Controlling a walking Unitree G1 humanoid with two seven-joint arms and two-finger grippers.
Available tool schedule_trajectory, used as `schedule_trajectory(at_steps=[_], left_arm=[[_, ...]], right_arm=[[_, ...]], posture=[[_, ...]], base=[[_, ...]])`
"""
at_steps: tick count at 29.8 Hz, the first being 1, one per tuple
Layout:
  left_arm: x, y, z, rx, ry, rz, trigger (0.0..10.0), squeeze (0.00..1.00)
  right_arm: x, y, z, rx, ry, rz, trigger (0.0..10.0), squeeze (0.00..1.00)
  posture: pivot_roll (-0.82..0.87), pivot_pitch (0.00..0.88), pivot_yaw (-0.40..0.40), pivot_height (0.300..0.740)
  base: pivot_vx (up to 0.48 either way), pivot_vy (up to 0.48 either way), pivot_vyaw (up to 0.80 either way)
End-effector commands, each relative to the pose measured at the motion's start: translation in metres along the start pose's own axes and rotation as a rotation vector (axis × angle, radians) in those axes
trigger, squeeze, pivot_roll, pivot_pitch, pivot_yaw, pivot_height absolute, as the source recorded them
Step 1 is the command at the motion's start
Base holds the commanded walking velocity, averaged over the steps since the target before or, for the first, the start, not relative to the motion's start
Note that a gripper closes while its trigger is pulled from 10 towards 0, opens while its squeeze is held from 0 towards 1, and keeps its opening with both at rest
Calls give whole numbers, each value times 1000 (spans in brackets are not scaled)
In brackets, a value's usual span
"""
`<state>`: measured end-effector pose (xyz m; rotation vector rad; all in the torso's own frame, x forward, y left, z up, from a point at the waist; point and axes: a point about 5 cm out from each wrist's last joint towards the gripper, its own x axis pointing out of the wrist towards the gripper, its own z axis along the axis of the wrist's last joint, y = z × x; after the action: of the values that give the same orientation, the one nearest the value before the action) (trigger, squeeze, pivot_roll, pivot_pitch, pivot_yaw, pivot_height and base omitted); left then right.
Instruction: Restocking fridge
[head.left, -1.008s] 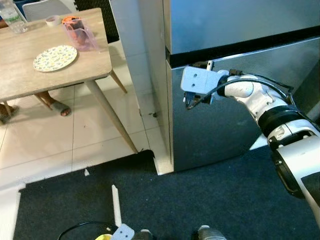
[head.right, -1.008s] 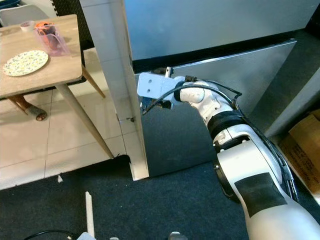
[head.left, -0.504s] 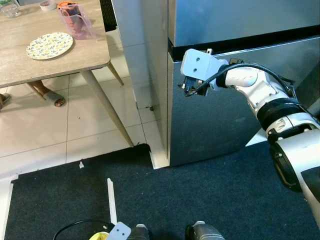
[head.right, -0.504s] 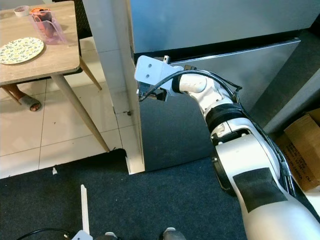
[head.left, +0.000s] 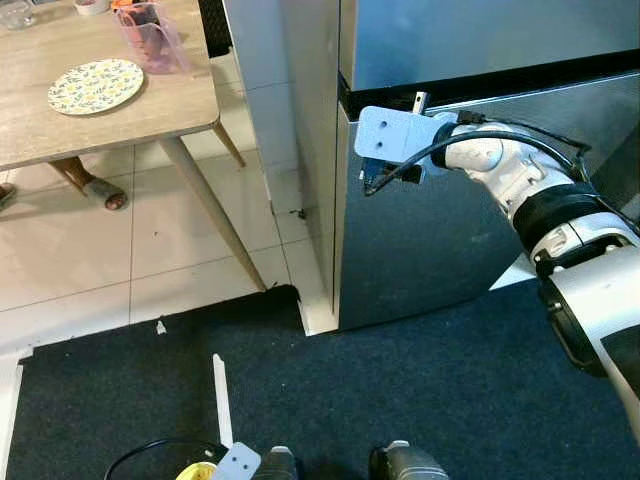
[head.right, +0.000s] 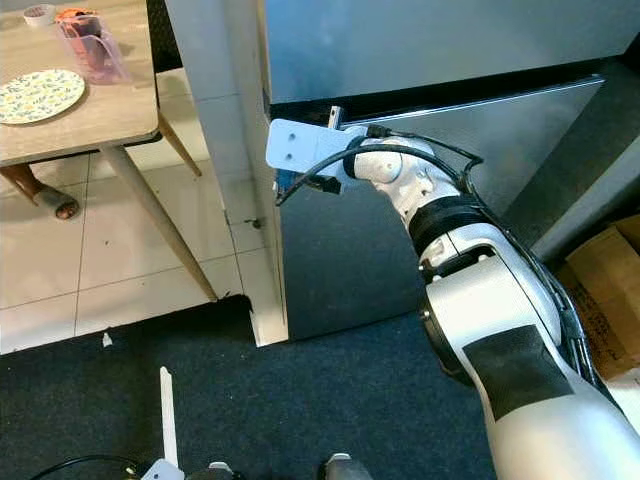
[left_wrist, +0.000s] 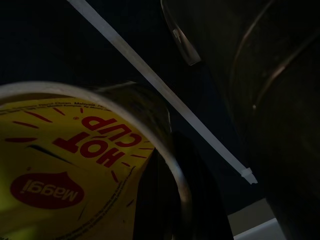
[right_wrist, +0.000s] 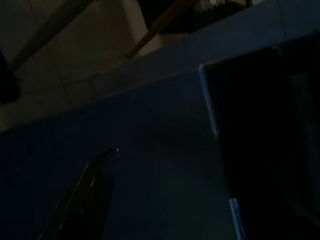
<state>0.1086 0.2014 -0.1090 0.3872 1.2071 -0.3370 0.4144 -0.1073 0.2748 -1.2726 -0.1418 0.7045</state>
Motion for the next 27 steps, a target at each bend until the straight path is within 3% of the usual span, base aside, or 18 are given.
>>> schedule_trajectory(at_steps=[1, 8, 17, 21, 25, 27], left_arm=[[2, -19, 0, 18, -5, -60, 10000, 0], [3, -20, 3, 26, -8, -64, 10000, 0], [3, -21, 3, 25, -6, -65, 10000, 0], [3, -21, 3, 25, -5, -65, 10000, 0], [3, -21, 3, 26, -5, -64, 10000, 0], [3, -20, 5, 26, -7, -62, 10000, 0]], right_arm=[[0, 12, -6, -23, 37, 112, 10000, 0], [-9, 21, -16, -69, 66, 340, 10000, 0], [-18, 24, -20, -60, 63, 499, 10000, 0], [-25, 23, -19, -35, 22, 606, 10000, 0], [-28, 20, -17, -18, 1, 625, 10000, 0], [-34, 11, -8, 45, -97, 676, 10000, 0]], posture=[[24, 211, -53, 740], [15, 204, -53, 740], [13, 196, -53, 740], [13, 192, -51, 740], [12, 189, -51, 740], [11, 184, -51, 740]], base=[[0, 0, 0], [0, 0, 0], [0, 0, 0], [0, 0, 0], [0, 0, 0], [0, 0, 0]])
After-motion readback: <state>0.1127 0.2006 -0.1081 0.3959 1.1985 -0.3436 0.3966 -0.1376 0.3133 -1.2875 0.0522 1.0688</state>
